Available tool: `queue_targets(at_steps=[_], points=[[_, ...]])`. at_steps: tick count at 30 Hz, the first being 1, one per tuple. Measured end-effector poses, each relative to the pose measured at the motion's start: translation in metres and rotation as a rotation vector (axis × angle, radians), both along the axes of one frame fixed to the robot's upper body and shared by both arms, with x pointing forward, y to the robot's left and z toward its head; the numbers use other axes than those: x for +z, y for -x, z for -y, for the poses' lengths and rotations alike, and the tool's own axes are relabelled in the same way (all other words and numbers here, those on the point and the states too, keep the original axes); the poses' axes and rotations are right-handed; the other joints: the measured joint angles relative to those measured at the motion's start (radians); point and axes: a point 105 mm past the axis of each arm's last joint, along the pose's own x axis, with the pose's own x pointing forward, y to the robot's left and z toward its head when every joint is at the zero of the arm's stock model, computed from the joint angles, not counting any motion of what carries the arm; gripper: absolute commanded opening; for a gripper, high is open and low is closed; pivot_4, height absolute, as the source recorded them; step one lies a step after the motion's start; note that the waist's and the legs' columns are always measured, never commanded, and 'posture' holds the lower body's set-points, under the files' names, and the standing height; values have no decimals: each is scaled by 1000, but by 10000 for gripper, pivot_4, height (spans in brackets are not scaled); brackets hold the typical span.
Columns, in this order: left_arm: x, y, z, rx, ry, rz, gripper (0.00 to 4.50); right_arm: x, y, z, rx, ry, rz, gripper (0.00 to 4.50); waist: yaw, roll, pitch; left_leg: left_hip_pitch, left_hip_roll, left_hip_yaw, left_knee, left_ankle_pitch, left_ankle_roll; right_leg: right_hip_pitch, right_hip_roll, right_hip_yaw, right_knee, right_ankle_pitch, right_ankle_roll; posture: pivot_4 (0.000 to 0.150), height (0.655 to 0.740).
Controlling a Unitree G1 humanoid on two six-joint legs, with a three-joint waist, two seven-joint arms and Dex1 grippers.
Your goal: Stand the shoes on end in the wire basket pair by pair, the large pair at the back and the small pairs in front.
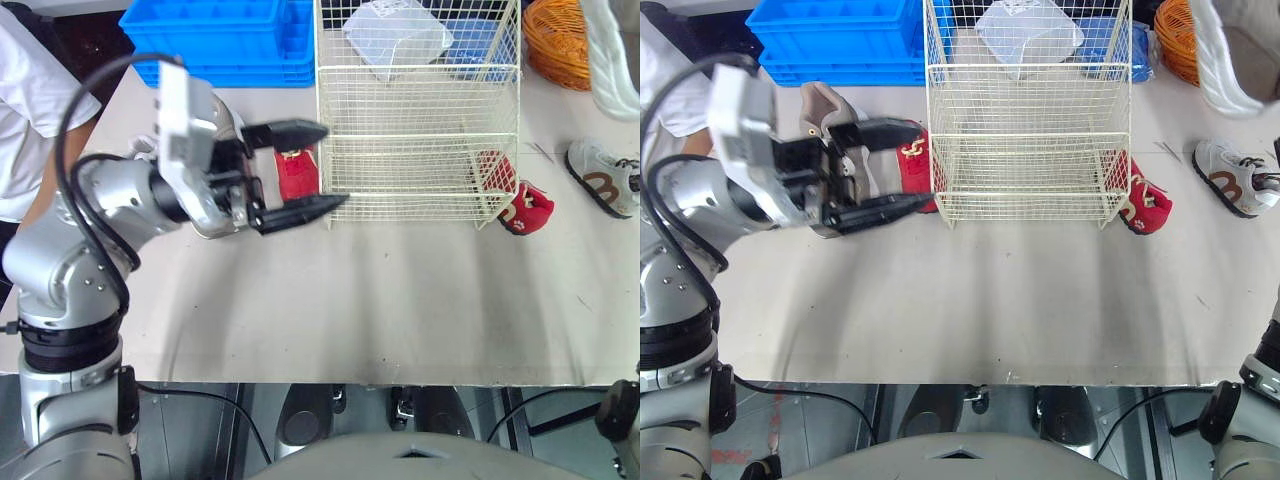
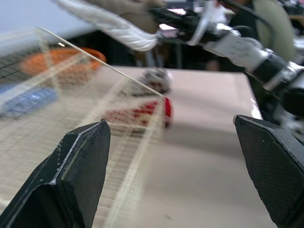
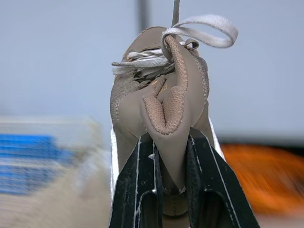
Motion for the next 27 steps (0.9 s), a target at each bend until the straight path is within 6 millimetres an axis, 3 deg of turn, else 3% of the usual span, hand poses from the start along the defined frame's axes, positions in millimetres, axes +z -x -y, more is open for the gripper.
queue_targets(at_steps=[4,6,8,11,15,21,27], points=[[21,-1,-15,28,54,42,45000,0,6,-46,184,212,-11,67,0,-2,2,0,0,0,0,0,0,0,0,0,0,0,0,1500,6860],[33,-2,-28,55,69,67,45000,-5,9,-68,295,369,-39,67,0,-3,4,0,0,0,0,0,0,0,0,0,0,0,0,1500,6860],[45,-4,-45,98,94,91,45000,3,19,-92,430,585,-19,67,0,-4,9,0,0,1,1,0,0,-1,0,0,0,0,0,1500,6860],[49,-3,-53,100,104,94,45000,10,33,-105,524,764,34,67,4,-7,11,-2,0,0,0,0,0,-1,0,-1,-1,0,0,1500,6860],[51,3,-57,58,141,68,45000,-5,37,-117,638,973,37,67,1,-11,13,-2,0,0,1,0,0,0,-1,-2,-2,0,0,1500,6860],[13,1,-35,-46,11,-67,45000,-14,40,-147,735,1322,281,67,-3,-12,13,-1,0,0,1,0,0,-1,-1,-2,1,0,0,1500,6860],[-26,2,-22,-153,-236,-161,45000,-25,26,-157,727,1459,379,67,1,-14,15,-3,0,0,2,0,0,-2,-1,-2,0,0,0,1500,6860]])
